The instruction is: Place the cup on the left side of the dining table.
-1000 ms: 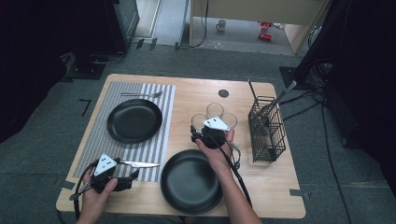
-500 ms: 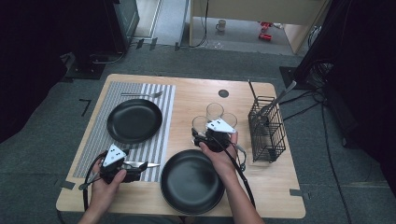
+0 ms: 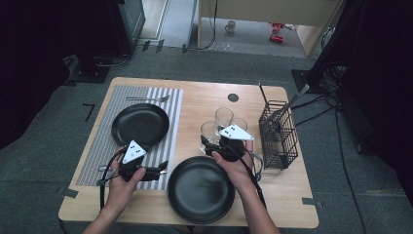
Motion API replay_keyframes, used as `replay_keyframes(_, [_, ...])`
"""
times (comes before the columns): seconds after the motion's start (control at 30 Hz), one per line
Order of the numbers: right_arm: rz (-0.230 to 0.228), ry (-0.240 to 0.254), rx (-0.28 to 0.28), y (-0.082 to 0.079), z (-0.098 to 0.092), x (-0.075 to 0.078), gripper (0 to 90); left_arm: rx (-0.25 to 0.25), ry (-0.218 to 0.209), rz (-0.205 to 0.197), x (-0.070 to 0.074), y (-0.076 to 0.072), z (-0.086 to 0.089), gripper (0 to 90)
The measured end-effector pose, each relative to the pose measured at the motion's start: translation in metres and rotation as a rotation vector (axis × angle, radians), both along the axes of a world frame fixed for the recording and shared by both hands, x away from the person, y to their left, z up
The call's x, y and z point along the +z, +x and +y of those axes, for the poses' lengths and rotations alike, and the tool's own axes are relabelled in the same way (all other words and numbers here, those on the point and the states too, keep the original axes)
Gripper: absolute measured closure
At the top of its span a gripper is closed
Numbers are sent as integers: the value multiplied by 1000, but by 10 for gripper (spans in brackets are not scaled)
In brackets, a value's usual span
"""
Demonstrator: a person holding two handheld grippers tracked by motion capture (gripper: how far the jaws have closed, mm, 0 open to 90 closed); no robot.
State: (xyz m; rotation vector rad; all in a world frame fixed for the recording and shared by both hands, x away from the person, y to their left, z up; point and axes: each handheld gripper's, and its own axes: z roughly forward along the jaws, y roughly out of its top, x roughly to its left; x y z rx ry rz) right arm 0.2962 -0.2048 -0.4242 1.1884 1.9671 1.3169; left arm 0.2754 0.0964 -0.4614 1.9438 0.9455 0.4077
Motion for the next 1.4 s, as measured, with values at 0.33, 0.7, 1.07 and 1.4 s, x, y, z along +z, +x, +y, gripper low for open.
replay_keyframes(0.33, [-26,16,56,-15,2,20,295,-62,-35,-8,6,10,-19,103])
replay_keyframes(0.7, [-41,38,113,-26,9,33,296,-162,-101,-13,13,19,-41,103])
replay_keyframes(1.07, [-50,63,154,-35,13,42,296,-289,-139,-38,15,19,-58,103])
replay_keyframes(1.4, [-48,73,204,-41,23,43,296,-359,-171,-79,19,18,-64,112])
